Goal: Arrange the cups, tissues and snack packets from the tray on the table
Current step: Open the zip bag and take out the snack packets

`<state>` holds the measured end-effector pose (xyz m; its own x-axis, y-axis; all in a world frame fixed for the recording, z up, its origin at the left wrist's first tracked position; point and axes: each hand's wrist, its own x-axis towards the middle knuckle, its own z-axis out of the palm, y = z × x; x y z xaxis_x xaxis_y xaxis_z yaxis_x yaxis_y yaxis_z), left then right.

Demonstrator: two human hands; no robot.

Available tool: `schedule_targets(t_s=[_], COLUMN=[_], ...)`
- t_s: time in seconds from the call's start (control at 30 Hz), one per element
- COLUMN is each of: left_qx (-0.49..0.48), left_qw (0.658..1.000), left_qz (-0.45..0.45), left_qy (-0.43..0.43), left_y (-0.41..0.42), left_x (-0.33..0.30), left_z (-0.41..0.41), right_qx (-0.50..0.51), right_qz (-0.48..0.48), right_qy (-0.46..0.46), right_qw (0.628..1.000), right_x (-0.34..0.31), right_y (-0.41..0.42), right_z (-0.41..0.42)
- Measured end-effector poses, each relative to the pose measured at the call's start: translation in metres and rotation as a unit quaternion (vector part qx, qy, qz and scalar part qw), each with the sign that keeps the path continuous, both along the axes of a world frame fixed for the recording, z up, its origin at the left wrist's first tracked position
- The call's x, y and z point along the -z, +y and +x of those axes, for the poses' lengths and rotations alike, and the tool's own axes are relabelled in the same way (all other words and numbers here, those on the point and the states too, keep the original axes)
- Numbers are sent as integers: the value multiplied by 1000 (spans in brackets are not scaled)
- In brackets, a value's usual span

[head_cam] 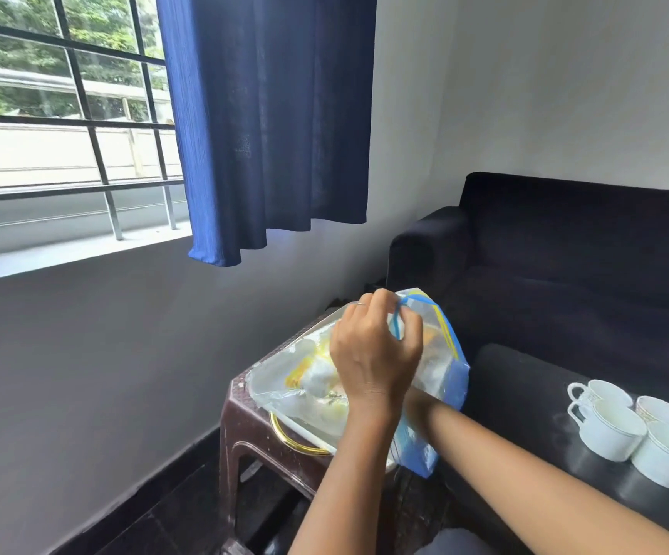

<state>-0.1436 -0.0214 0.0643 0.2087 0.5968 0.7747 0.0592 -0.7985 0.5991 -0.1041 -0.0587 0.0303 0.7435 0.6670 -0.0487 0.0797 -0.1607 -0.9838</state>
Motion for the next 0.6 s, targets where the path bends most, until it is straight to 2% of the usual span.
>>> schedule_targets(t_s=[0.03,0.07,0.17,0.23,0.33,0.5,0.6], left_qx=[-5,-11,-23,-31,-41,-44,-41], left_qw=[1000,1000,999,999,998,996,995], left_qz=[-8,-15,-22,-23,-39,-73,-84], left_qy=[0,-2,-4,-2,-4,11,17], left_y=[2,4,6,7,11,13,12], left_x=[0,0,0,1,3,8,8], left_z=[-1,-1,-1,-1,-1,0,1], right_qx=[6,15,-6,-6,34,71,100], right_qz=[31,22,-112,-162,-152,-142,-95], right_qy=[-43,-100,-301,-364,-336,-356,-367], right_qw=[999,995,947,917,929,921,920], right_x=[-3,-8,-13,-19,-28,-31,-34], right_y=[3,5,-2,-13,-32,-58,-69], right_z=[0,1,12,16,19,13,12])
